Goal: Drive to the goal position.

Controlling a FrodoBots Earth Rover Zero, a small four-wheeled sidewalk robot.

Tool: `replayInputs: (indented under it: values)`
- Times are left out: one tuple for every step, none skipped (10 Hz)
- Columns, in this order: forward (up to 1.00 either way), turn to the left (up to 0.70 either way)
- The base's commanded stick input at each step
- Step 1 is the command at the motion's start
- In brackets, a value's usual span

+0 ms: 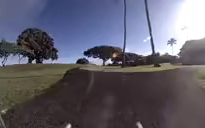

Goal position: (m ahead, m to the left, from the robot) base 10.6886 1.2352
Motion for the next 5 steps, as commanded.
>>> replayInputs:
  values:
    - [0.7, 0.0]
    - [0.7, 0.0]
    - [0.7, 0.0]
    - [0.7, 0.0]
    - [0.7, 0.0]
